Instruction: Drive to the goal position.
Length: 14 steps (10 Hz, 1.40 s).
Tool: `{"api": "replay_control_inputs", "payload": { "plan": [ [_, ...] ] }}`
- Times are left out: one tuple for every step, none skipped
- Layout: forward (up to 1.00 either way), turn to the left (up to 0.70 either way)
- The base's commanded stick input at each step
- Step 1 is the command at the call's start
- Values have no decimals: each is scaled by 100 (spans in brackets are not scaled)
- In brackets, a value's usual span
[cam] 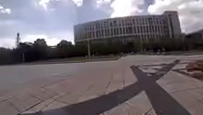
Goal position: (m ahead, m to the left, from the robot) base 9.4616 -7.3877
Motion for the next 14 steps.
{"api": "replay_control_inputs", "payload": {
  "plan": [
    [70,0],
    [70,0],
    [70,0],
    [70,0],
    [70,0],
    [70,-25],
    [70,-35],
    [70,-35],
    [70,-35],
    [70,-18],
    [70,0],
    [70,0],
    [70,0],
    [70,0]
  ]
}}
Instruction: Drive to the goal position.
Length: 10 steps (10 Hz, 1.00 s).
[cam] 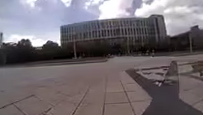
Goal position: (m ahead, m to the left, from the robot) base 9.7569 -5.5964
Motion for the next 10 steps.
{"api": "replay_control_inputs", "payload": {
  "plan": [
    [70,0],
    [70,0],
    [70,0],
    [70,0],
    [70,0],
    [70,0],
    [70,-1],
    [70,-4],
    [70,-7],
    [70,-10]
  ]
}}
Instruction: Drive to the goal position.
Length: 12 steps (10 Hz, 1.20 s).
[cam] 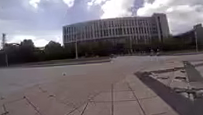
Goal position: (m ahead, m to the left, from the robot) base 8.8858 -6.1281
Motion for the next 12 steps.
{"api": "replay_control_inputs", "payload": {
  "plan": [
    [70,-19],
    [70,-17],
    [70,-11],
    [70,-4],
    [70,0],
    [70,0],
    [70,0],
    [70,0],
    [70,0],
    [70,0],
    [70,0],
    [70,0]
  ]
}}
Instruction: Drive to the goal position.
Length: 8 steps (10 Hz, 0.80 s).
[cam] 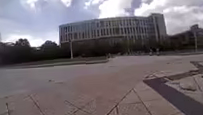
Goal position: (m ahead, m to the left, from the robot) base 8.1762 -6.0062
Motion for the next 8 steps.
{"api": "replay_control_inputs", "payload": {
  "plan": [
    [70,0],
    [70,0],
    [70,0],
    [70,0],
    [70,0],
    [70,0],
    [70,0],
    [70,0]
  ]
}}
